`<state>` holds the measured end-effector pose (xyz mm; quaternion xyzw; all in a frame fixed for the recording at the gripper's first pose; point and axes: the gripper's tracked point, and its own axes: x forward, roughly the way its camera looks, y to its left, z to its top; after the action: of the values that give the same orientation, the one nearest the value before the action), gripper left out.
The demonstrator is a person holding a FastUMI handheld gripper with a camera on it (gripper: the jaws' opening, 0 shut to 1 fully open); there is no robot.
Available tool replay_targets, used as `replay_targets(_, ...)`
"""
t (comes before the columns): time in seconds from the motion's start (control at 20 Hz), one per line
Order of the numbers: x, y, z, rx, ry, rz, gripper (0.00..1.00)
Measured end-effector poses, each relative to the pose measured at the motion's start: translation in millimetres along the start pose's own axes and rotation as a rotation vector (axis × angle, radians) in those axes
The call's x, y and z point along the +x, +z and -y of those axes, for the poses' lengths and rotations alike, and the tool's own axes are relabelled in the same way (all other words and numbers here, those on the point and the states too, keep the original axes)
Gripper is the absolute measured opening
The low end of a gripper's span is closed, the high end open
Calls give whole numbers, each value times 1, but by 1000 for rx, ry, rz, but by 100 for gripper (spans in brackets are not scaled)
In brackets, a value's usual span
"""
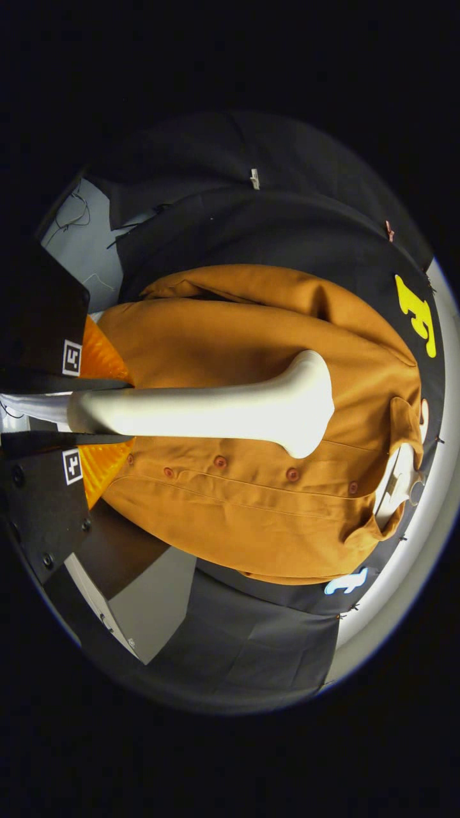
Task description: Iron the clothes twice with a garment steamer, once on the left side and once on the right side.
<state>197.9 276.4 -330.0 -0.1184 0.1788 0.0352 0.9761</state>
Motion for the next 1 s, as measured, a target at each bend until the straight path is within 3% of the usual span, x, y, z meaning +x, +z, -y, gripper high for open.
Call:
replay_targets(0.65,-8,-84,-4,-9,55,-178,26)
replay_targets(1.0,-37,-95,9,8,83,-182,26)
